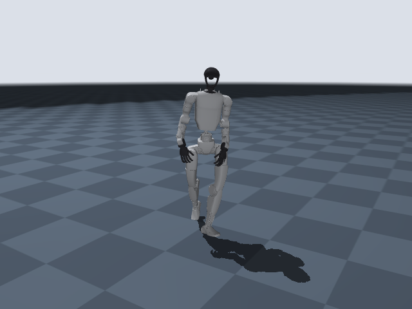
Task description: Walk run
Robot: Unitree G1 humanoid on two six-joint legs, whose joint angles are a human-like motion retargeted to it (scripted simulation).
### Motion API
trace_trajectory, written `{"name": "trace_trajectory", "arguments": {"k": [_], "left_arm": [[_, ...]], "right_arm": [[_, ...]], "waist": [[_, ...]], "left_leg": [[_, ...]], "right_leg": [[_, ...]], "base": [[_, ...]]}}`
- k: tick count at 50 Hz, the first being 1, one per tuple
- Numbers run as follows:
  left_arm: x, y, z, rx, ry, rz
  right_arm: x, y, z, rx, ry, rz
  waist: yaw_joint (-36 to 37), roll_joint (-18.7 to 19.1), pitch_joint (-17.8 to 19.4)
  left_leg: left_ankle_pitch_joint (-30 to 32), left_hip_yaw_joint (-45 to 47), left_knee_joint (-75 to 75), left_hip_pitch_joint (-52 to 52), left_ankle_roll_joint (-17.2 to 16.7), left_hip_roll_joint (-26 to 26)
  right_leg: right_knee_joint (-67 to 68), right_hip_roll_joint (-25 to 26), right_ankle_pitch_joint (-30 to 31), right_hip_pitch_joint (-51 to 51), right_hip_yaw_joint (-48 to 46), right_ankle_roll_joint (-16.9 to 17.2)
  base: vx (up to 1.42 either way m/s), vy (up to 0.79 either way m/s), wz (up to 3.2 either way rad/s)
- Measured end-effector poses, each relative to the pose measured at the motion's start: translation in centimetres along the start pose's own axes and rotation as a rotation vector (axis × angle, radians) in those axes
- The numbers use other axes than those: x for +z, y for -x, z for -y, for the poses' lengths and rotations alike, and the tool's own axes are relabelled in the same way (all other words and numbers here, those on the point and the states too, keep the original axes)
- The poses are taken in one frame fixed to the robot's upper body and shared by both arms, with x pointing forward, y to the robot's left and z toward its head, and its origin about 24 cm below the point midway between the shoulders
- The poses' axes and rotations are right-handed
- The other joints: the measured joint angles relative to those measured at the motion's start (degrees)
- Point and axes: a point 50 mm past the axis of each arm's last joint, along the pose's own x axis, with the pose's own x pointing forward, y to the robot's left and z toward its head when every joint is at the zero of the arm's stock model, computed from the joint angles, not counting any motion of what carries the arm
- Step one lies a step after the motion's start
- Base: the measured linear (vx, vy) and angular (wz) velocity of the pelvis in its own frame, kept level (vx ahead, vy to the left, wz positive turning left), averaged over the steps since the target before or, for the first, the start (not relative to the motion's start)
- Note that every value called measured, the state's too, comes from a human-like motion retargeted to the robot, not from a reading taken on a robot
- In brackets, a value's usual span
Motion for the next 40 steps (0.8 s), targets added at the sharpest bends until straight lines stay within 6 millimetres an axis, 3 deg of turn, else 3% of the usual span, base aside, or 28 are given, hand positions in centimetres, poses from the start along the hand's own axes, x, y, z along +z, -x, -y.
{"name": "trace_trajectory", "arguments": {"k": [2,3,5,8,10,12,14,17,21,23,24,27,28,30,32,34,35,37,38,40], "left_arm": [[-0.5,0.1,0.1,-0.068,-0.033,-0.033],[-0.5,0.1,0.2,-0.099,-0.064,-0.04],[-0.8,0.2,-0.3,-0.117,-0.137,-0.047],[-1.1,0.2,-0.3,-0.106,-0.183,-0.059],[-1.2,0.2,0.3,-0.128,-0.192,-0.073],[-1.3,0.3,1.1,-0.172,-0.178,-0.079],[-1.5,0.5,1.9,-0.207,-0.15,-0.083],[-2.1,0.8,2.8,-0.251,-0.117,-0.103],[-2.7,0.9,3.5,-0.303,-0.037,-0.136],[-2.7,0.9,3.6,-0.326,-0.01,-0.142],[-2.7,0.9,3.7,-0.339,-0.009,-0.147],[-2.8,1.0,4.2,-0.384,-0.03,-0.163],[-2.9,1.1,4.4,-0.399,-0.039,-0.169],[-3.0,1.2,4.8,-0.423,-0.034,-0.179],[-2.9,1.2,4.9,-0.414,-0.008,-0.178],[-2.7,1.0,4.5,-0.387,-0.009,-0.162],[-2.7,1.0,4.1,-0.373,-0.023,-0.151],[-2.2,0.7,3.1,-0.318,-0.087,-0.121],[-2.2,0.7,2.6,-0.276,-0.124,-0.118],[-2.2,0.7,1.9,-0.192,-0.17,-0.115]], "right_arm": [[0.2,-0.1,-0.4,-0.042,-0.031,0.007],[0.2,0.0,-0.1,-0.081,-0.046,0.015],[0.8,0.0,0.5,-0.156,-0.061,0.055],[1.2,0.1,1.3,-0.273,-0.104,0.087],[1.5,0.2,1.5,-0.327,-0.185,0.116],[2.0,0.4,1.8,-0.37,-0.274,0.171],[2.5,0.6,2.2,-0.414,-0.31,0.222],[2.9,1.0,2.9,-0.45,-0.263,0.256],[2.8,1.0,2.9,-0.372,-0.091,0.206],[2.5,0.8,2.7,-0.329,-0.014,0.155],[2.4,0.7,2.7,-0.318,0.0,0.14],[2.7,0.6,3.1,-0.322,-0.05,0.156],[2.7,0.7,3.3,-0.352,-0.099,0.171],[3.1,0.7,3.4,-0.417,-0.211,0.214],[3.5,0.8,3.7,-0.441,-0.281,0.264],[3.1,0.8,3.8,-0.406,-0.243,0.241],[2.8,0.7,3.7,-0.378,-0.199,0.206],[2.0,0.6,3.7,-0.317,-0.103,0.137],[1.8,0.5,3.5,-0.283,-0.069,0.11],[1.3,0.3,2.8,-0.219,-0.034,0.067]], "waist": [[-2.2,2.64,0.58],[-4.25,2.76,1.62],[-6.57,7.5,2.12],[-7.43,13.1,2.64],[-7.47,14.59,2.93],[-8.82,15.28,3.09],[-11.01,15.5,3.52],[-13.58,14.01,4.74],[-15.79,10.45,6.62],[-14.93,10.15,6.66],[-15.01,10.07,6.59],[-16.08,10.12,5.06],[-17.13,10.52,4.48],[-19.67,12.42,3.72],[-19.49,13.57,3.57],[-19.44,14.18,4.05],[-18.99,14.84,4.75],[-17.78,10.71,3.01],[-17.19,9.76,2.83],[-15.17,8.06,3.18]], "left_leg": [[-2.46,-3.31,3.27,1.97,0.0,1.31],[-4.28,-4.82,5.03,3.85,0.0,-0.58],[-5.01,-9.17,4.53,6.65,0.0,2.09],[-5.95,-16.3,4.63,8.67,0.0,4.4],[-6.09,-18.65,2.74,11.82,0.0,3.86],[-5.54,-21.5,-0.16,15.21,0.0,2.6],[-5.46,-25.45,-1.95,18.07,0.0,1.23],[-6.02,-30.26,-4.16,23.29,0.0,-1.37],[-7.01,-36.47,-7.31,31.84,0.0,-5.52],[-6.99,-36.65,-7.88,34.46,-0.07,-6.32],[-6.3,-36.78,-7.55,35.58,-0.91,-6.44],[0.0,-37.05,-5.0,37.42,-6.38,-6.28],[4.17,-37.83,-3.36,37.75,-8.69,-6.0],[16.28,-40.15,1.83,36.96,-14.81,-3.72],[30.26,-40.39,12.1,33.27,-23.2,-2.65],[38.34,-36.49,28.05,26.45,-27.08,-0.08],[40.4,-33.01,37.63,22.73,-27.39,3.57],[39.04,-27.95,37.83,17.77,-22.24,0.51],[35.21,-25.55,39.37,14.84,-19.6,0.85],[29.6,-23.09,40.16,8.96,-17.43,-0.21]], "right_leg": [[12.6,1.17,9.18,-3.52,2.41,-0.67],[23.98,0.81,9.18,-6.92,4.62,-0.8],[27.35,10.3,9.18,-11.27,12.48,0.08],[31.11,16.89,1.06,-17.83,21.24,-1.26],[30.66,15.57,-4.13,-22.06,23.0,-5.61],[27.81,9.4,-9.17,-26.76,18.3,-11.47],[21.4,5.24,-12.2,-30.12,16.98,-12.53],[7.32,2.47,-13.94,-32.93,20.41,-9.45],[-10.67,-1.7,-16.45,-36.14,27.48,-1.47],[-15.94,-3.0,-21.0,-37.84,24.62,5.05],[-15.98,-2.93,-21.39,-38.1,23.69,5.3],[-9.82,-1.61,-19.09,-38.19,21.82,-1.16],[-7.79,-2.53,-16.94,-38.02,18.43,-0.3],[-4.56,0.25,-16.34,-35.76,27.61,-0.27],[-1.57,0.62,-18.1,-34.38,27.7,-2.91],[-0.54,2.17,-21.21,-30.81,25.69,-6.31],[-0.22,3.48,-22.41,-28.73,22.54,-7.88],[-2.15,-0.53,-23.26,-26.0,22.14,-9.01],[-2.47,0.03,-24.02,-24.7,23.32,-9.85],[-4.22,0.39,-24.32,-21.54,24.27,-11.03]], "base": [[0.96,0.15,1.97],[0.9,0.07,2.61],[0.85,0.09,2.39],[0.84,0.08,1.76],[0.7,0.02,1.78],[0.82,-0.05,2.26],[0.7,-0.14,2.52],[0.82,-0.27,2.21],[0.89,-0.31,1.51],[0.9,-0.3,0.31],[0.81,-0.32,0.3],[1.07,-0.44,0.64],[1.02,-0.36,1.2],[1.09,-0.43,1.35],[1.21,-0.52,0.75],[0.95,-0.41,0.47],[0.97,-0.47,0.25],[0.97,-0.48,0.21],[0.88,-0.41,0.07],[0.91,-0.38,-0.21]]}}
